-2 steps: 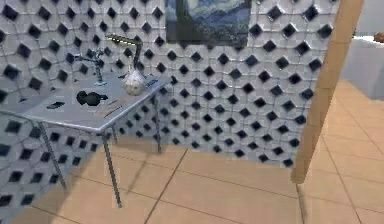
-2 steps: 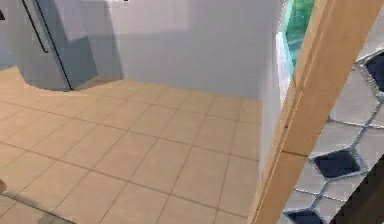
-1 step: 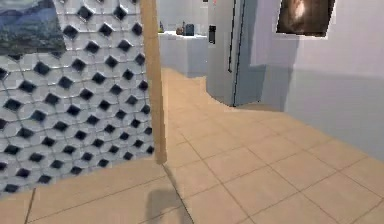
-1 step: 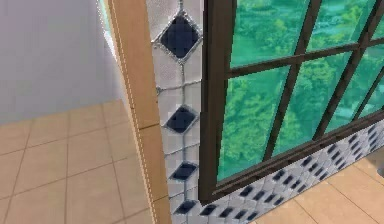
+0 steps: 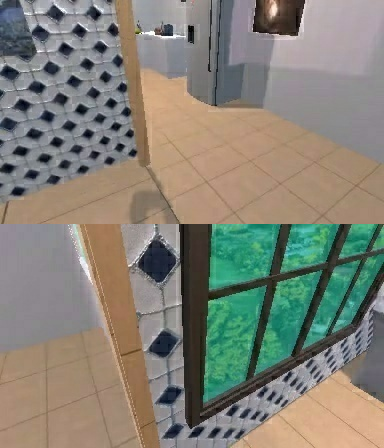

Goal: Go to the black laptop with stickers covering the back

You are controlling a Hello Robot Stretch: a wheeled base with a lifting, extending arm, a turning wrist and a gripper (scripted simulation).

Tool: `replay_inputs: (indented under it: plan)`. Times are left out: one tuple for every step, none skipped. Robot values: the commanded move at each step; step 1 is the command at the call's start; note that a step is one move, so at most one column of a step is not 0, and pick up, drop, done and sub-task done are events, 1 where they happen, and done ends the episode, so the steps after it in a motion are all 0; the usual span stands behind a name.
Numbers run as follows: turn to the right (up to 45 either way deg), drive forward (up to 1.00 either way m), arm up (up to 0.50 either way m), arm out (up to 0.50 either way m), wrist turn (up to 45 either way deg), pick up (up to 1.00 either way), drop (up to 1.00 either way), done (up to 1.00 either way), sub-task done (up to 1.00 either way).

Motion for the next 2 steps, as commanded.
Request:
replay_inputs:
  plan:
    - [3.0,0.00,0.00,0.00,0.0,0.00,0.00,0.00,0.00]
    - [-45.0,0.00,0.00,0.00,0.0,0.00,0.00,0.00,0.00]
